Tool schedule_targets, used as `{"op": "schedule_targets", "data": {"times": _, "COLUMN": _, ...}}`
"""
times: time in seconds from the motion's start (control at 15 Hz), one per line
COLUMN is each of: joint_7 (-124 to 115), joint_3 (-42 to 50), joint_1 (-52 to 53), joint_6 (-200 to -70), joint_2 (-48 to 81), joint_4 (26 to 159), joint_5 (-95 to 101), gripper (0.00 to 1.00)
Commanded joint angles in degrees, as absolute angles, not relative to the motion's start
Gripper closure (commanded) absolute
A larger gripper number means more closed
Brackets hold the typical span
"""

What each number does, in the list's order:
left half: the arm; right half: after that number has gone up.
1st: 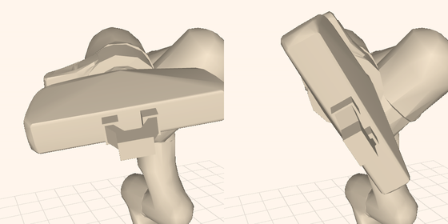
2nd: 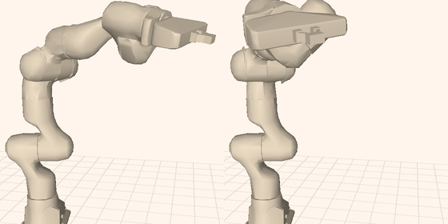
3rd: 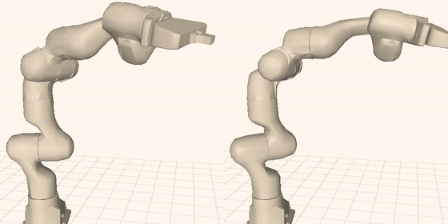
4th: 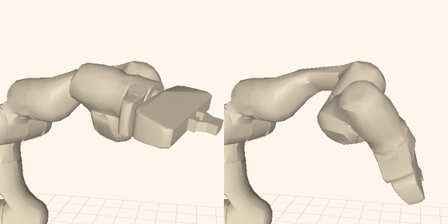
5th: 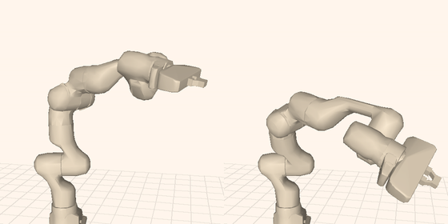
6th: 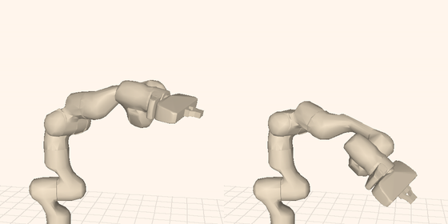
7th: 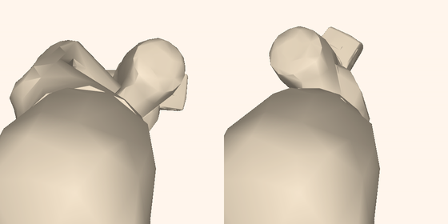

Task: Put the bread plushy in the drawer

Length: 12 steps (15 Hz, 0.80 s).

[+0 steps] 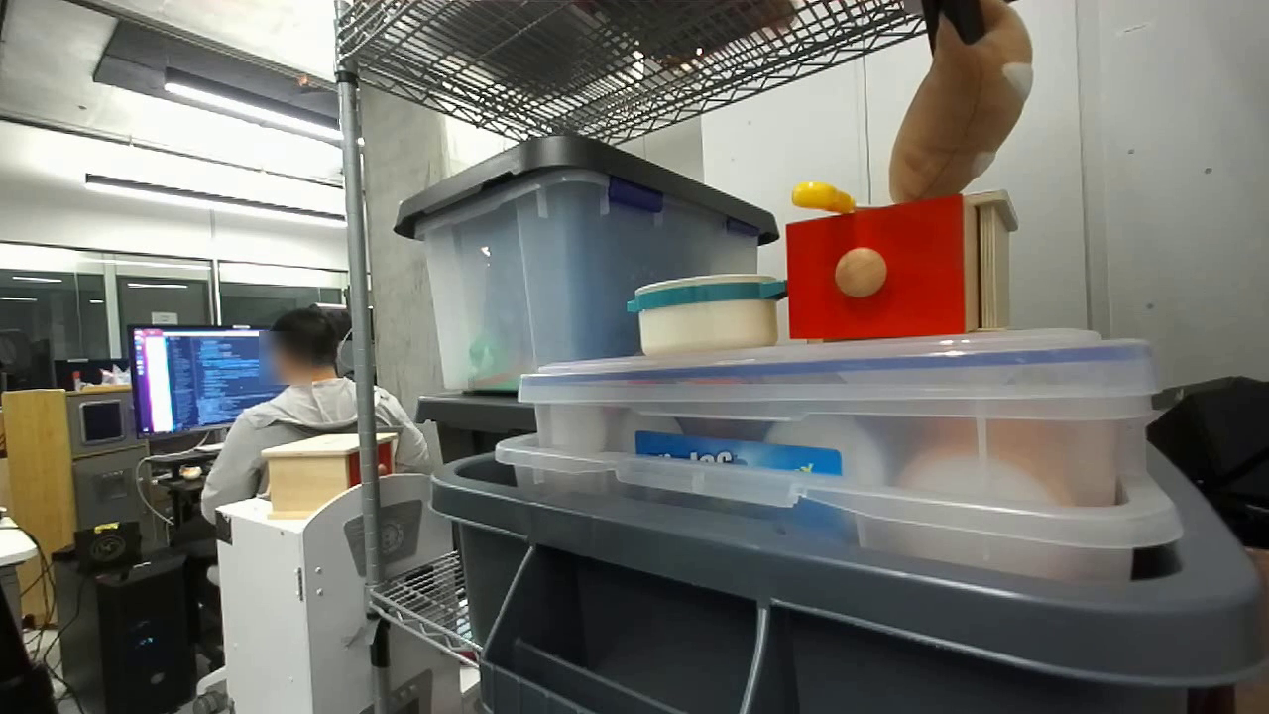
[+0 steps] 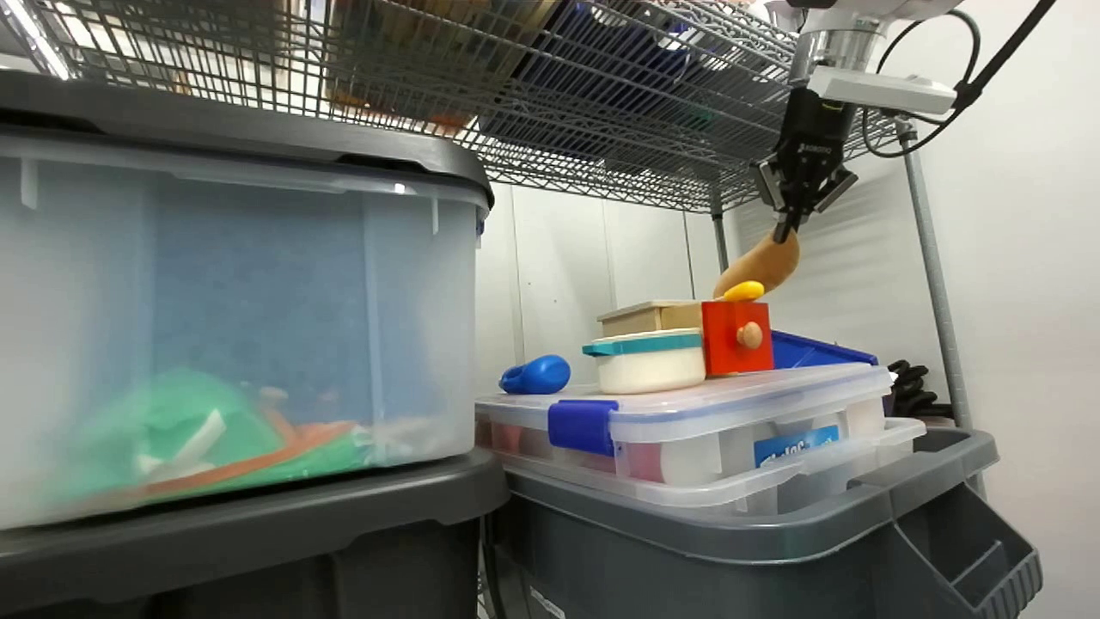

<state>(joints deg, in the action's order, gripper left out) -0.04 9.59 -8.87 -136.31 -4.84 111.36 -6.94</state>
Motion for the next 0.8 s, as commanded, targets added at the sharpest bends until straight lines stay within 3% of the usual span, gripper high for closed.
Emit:
{"op": "schedule_targets", "data": {"times": 0.0, "joint_7": -0.45, "joint_3": 9.68, "joint_1": -9.06, "joint_6": -134.72, "joint_2": -4.01, "joint_4": 109.95, "joint_5": -6.03, "gripper": 0.99}}
{"op": "schedule_targets", "data": {"times": 0.73, "joint_7": -1.92, "joint_3": 9.27, "joint_1": -8.82, "joint_6": -134.58, "joint_2": -0.11, "joint_4": 107.95, "joint_5": -4.69, "gripper": 0.96}}
